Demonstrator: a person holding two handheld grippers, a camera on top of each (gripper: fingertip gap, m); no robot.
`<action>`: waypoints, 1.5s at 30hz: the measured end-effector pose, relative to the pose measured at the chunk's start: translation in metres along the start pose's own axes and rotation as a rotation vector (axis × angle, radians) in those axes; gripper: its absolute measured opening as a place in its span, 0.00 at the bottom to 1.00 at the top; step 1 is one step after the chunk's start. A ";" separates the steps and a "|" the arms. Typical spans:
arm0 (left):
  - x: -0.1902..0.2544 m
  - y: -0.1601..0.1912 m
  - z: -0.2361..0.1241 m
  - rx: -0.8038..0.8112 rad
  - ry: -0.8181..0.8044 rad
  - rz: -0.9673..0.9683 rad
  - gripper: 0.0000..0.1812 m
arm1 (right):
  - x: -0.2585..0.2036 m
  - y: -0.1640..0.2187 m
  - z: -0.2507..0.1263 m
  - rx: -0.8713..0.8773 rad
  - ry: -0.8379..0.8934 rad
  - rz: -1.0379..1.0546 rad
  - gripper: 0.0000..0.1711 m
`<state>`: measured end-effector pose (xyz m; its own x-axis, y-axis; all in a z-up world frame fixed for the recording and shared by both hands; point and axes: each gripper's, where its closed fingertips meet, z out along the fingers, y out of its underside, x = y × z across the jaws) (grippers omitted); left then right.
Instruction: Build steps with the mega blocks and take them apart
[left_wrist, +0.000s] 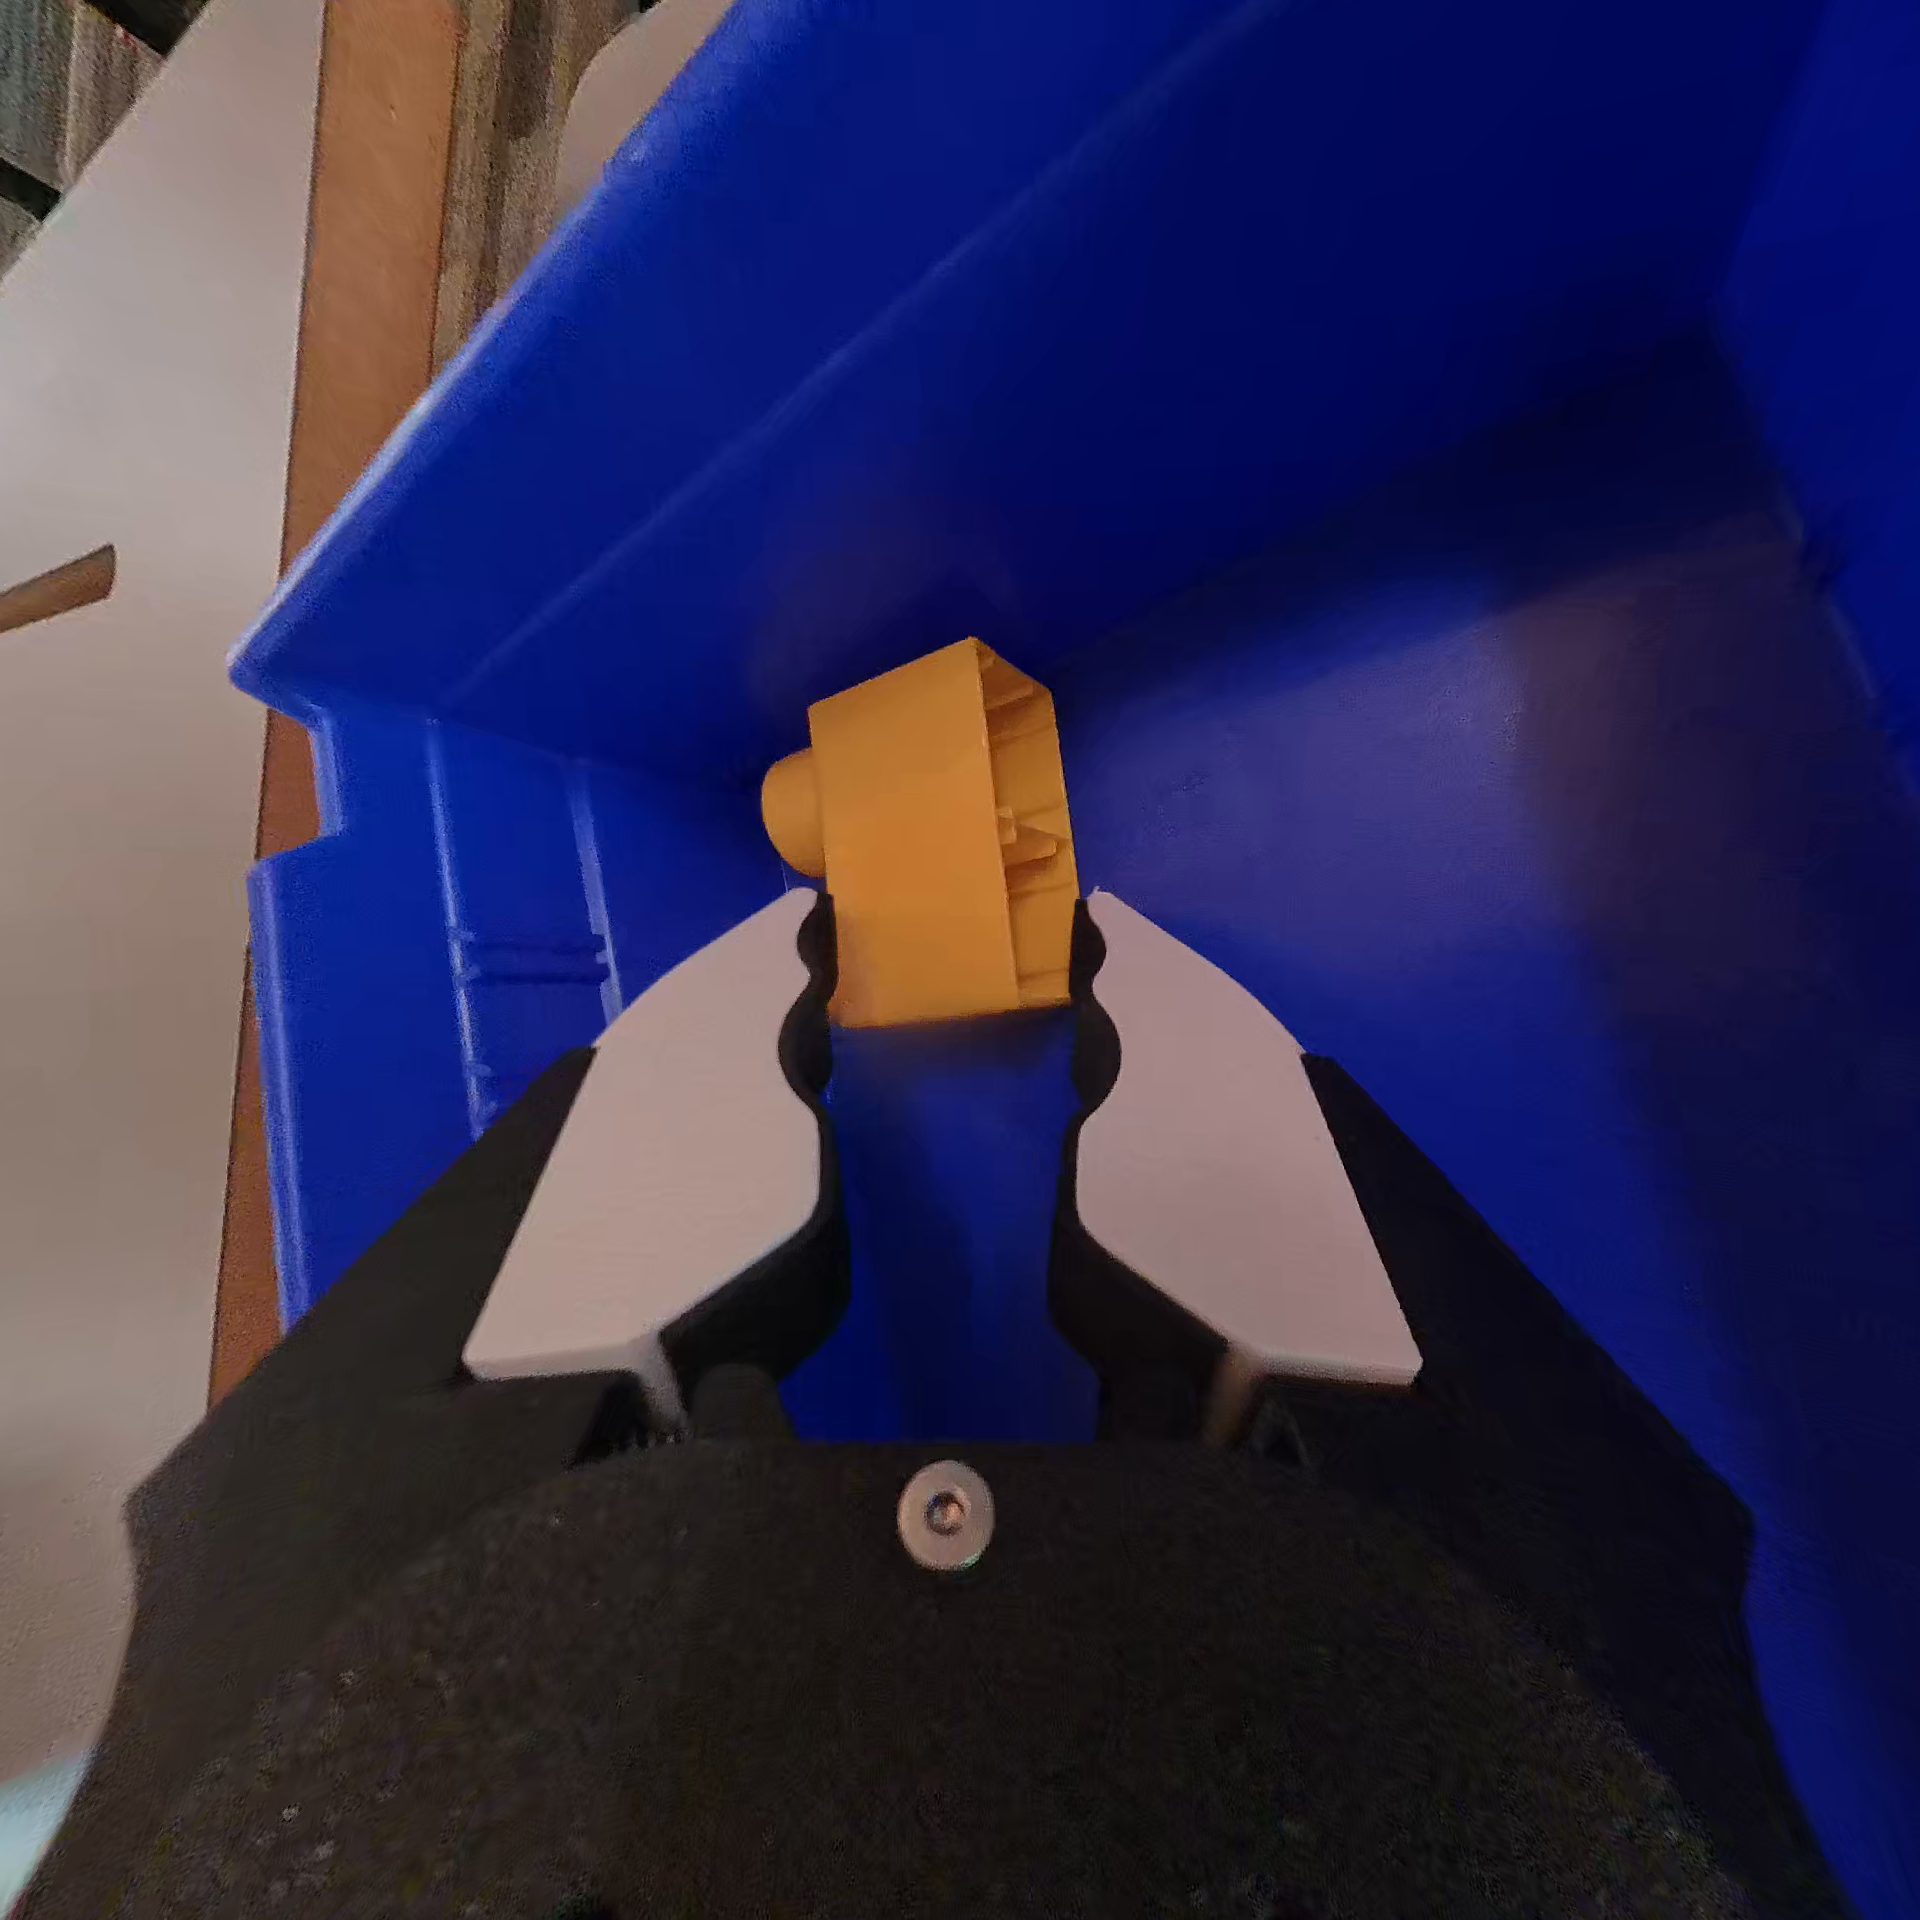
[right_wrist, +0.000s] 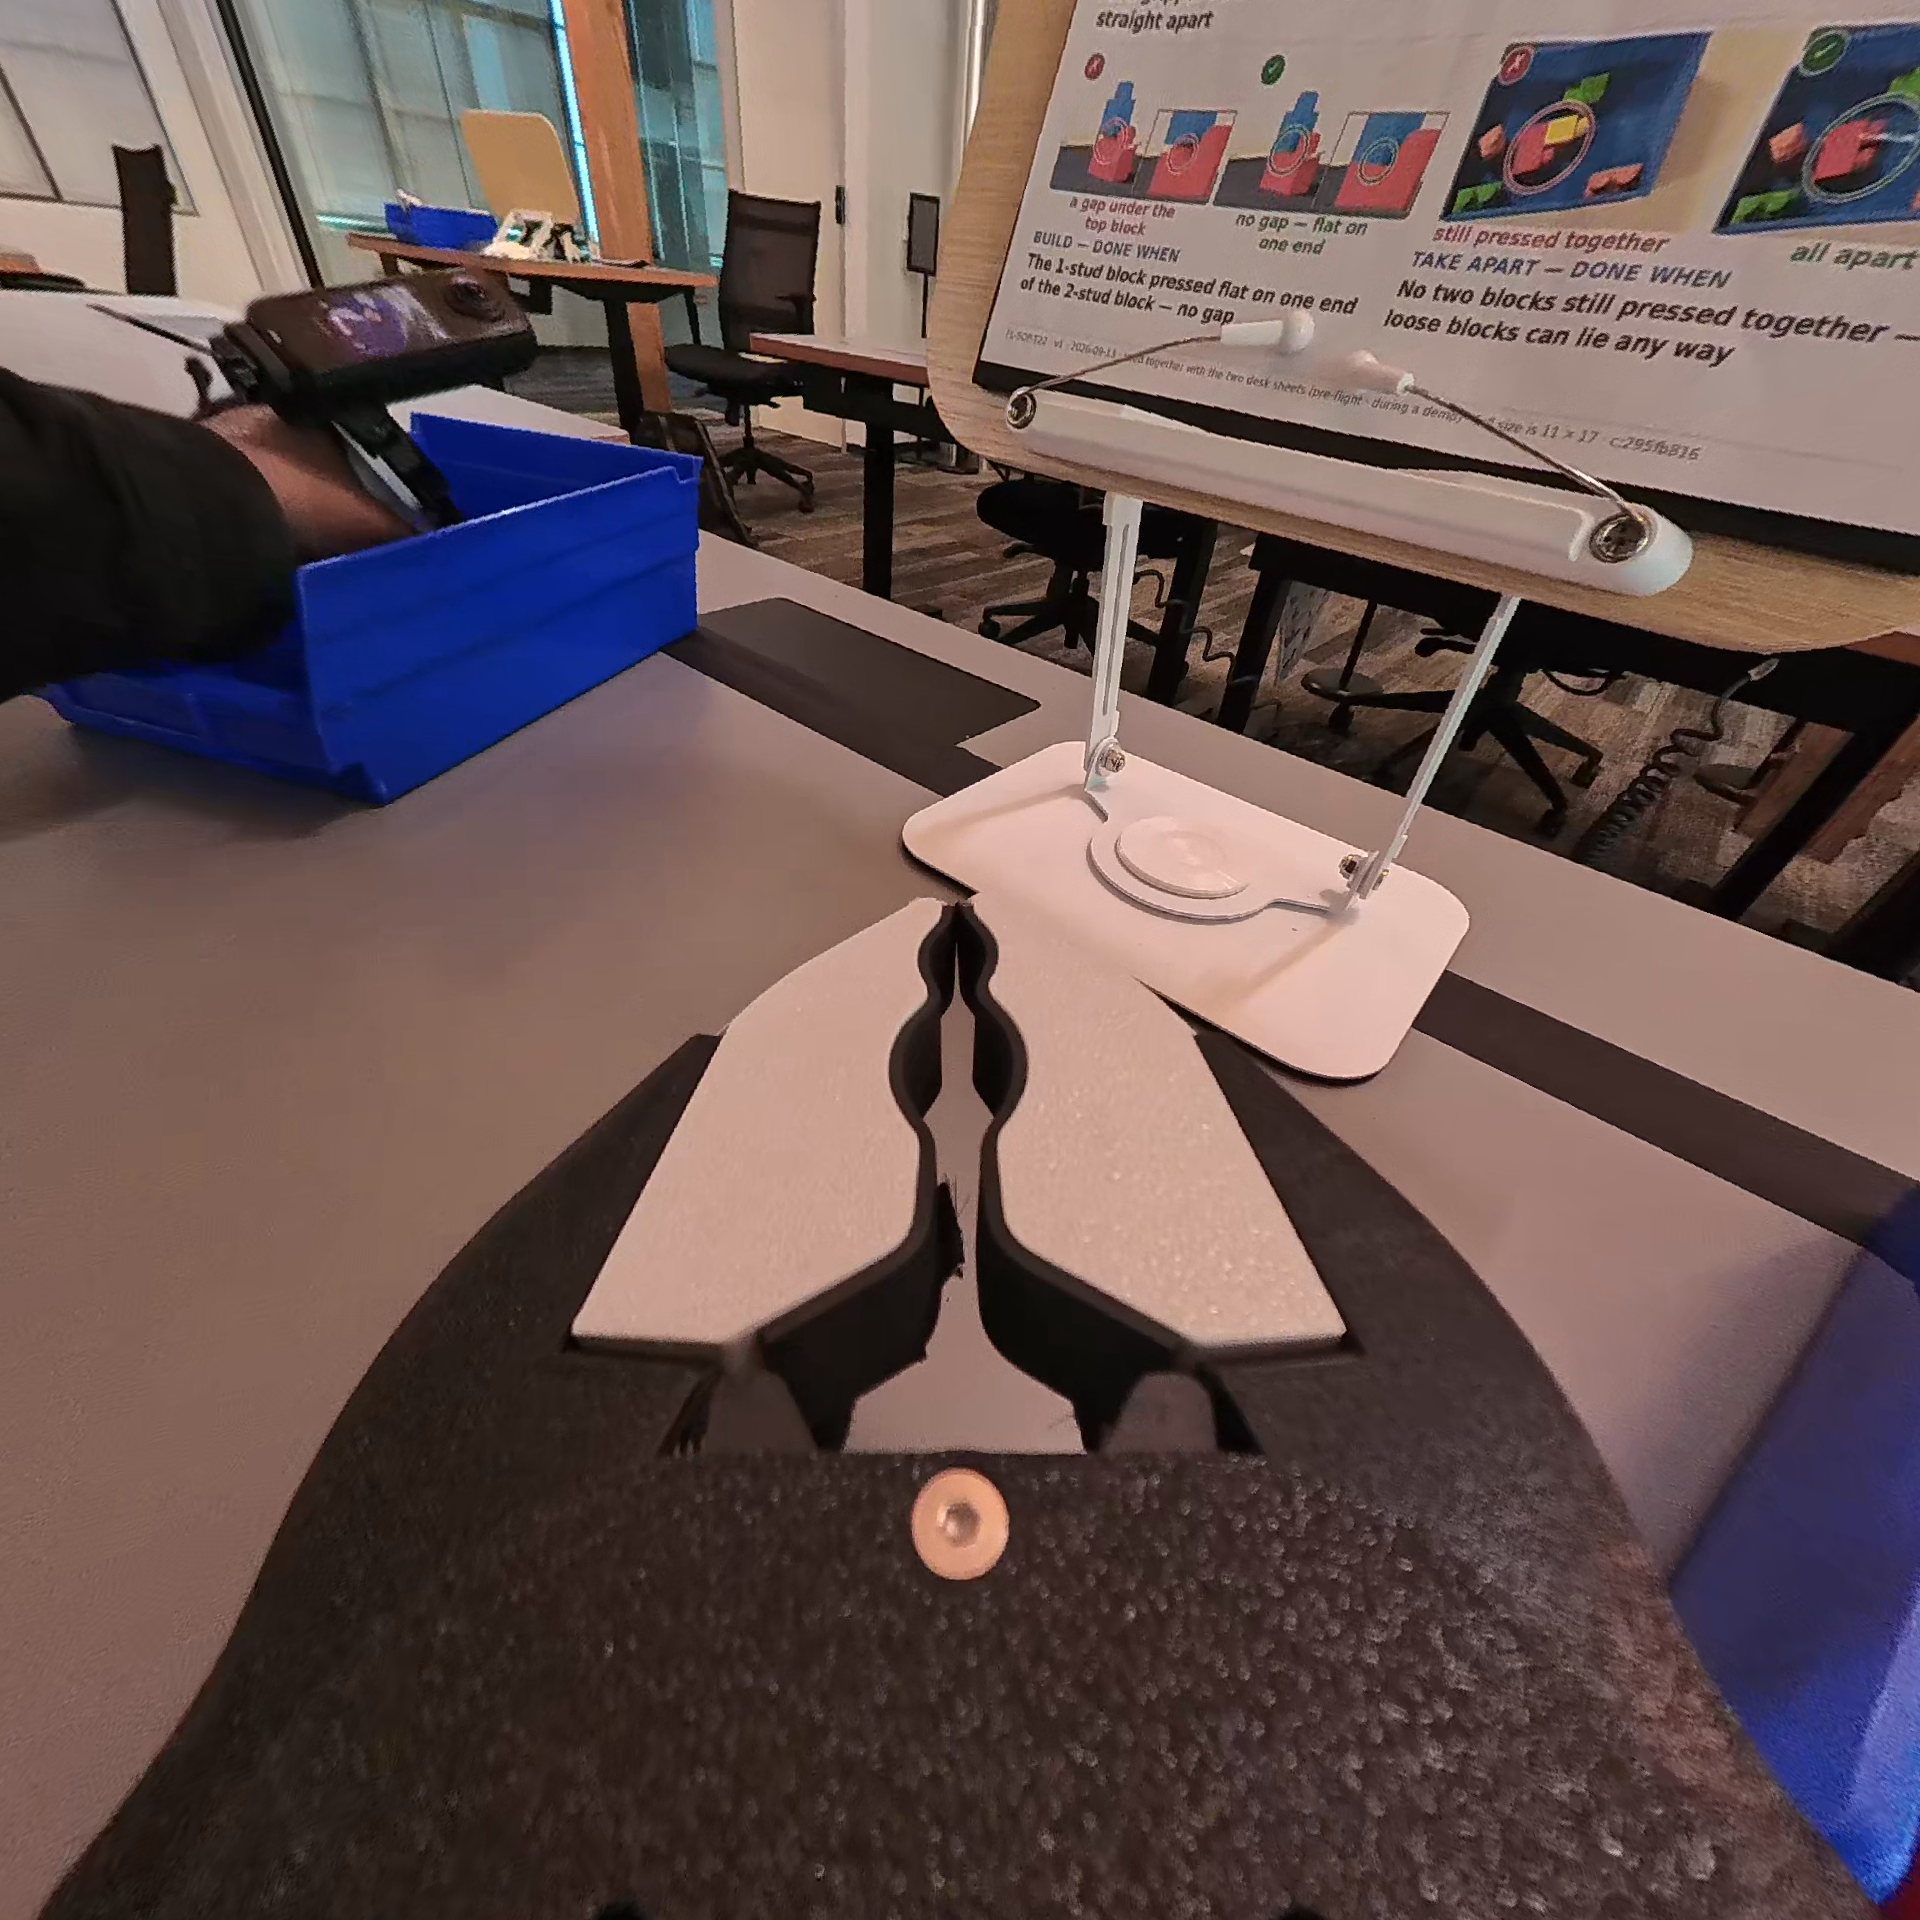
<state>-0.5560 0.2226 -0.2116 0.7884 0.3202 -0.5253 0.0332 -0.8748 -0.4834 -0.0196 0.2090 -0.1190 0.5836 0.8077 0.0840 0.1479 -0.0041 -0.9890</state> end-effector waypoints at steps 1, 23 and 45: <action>-0.001 0.002 0.002 -0.006 0.002 -0.008 0.22 | 0.000 0.000 0.000 0.000 0.000 -0.002 0.00; -0.022 -0.094 -0.179 0.737 0.171 -0.226 0.01 | -0.001 0.000 0.000 0.010 0.005 -0.015 0.00; 0.264 0.003 -0.463 1.093 1.790 -0.398 0.01 | -0.086 -0.069 -0.038 0.316 -0.735 0.537 0.30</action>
<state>-0.0631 0.1363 -0.0277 0.4380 -0.7917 0.4258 0.5432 -0.1444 -0.8271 -0.0495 0.1171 -0.0533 -0.1508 0.9123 -0.3807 -0.2775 -0.4087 -0.8694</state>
